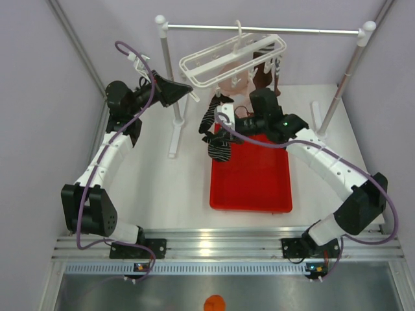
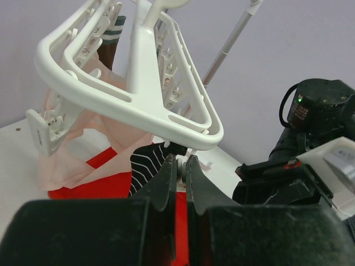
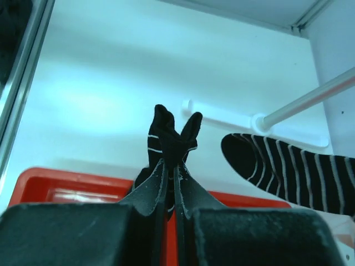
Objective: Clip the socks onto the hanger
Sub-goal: Pick up the sock from the bin, then clamp the sock onto the hanger.
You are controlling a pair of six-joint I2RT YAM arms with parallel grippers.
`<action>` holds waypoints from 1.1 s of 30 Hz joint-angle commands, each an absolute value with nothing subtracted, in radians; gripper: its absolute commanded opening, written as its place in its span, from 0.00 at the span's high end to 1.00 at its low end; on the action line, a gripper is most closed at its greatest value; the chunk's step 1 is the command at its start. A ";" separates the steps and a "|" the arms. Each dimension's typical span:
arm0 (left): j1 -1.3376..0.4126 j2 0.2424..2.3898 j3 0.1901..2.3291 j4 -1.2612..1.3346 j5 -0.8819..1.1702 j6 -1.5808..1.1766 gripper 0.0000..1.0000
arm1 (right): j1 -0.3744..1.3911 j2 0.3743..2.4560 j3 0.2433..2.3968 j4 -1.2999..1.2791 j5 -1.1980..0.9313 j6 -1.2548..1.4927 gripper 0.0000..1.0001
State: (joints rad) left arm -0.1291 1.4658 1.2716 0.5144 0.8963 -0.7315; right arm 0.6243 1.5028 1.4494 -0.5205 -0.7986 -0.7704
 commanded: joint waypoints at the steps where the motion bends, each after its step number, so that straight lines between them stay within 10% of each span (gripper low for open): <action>1: -0.130 1.463 1.292 0.529 0.896 -0.730 1.00 | 0.624 1.551 1.492 -0.253 -0.832 -0.464 1.00; 33: -0.130 1.477 1.310 0.483 0.948 -0.706 1.00 | 0.517 1.744 1.655 0.052 -0.937 -0.064 1.00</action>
